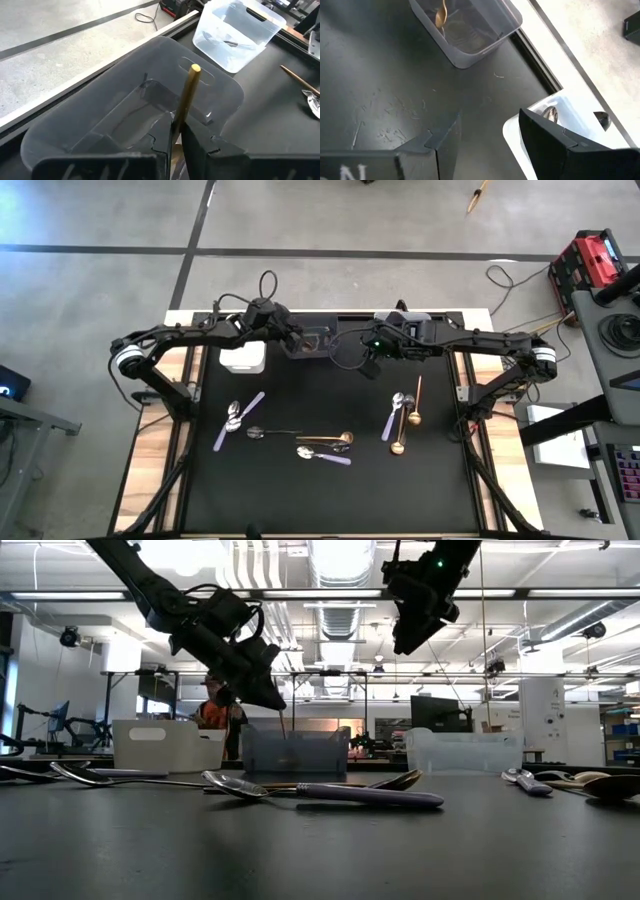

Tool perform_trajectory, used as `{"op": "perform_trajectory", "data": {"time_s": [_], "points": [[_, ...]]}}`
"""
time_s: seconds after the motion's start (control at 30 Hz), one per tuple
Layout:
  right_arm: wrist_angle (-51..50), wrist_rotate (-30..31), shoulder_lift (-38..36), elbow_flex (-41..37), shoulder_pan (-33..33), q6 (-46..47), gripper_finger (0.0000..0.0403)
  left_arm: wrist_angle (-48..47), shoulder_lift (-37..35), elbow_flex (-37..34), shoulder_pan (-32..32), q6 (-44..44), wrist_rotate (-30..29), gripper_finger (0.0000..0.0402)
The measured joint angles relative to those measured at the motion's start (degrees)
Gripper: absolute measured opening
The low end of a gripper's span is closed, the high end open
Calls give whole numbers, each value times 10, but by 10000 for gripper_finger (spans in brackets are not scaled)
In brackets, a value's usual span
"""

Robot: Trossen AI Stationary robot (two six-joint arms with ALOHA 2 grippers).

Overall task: Sort silverware by color (type)
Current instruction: Put the gold spoon into the black bin

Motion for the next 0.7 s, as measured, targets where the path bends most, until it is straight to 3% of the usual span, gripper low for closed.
{"op": "perform_trajectory", "data": {"time_s": [0.33, 0.7], "points": [[10, 0, 0, -8, 0, 0, 189, 13, 0, 0, 0, -36, -55, 14], [13, 0, 0, -8, 0, 0, 189, 61, 0, 0, -12, -48, -54, 14]]}}
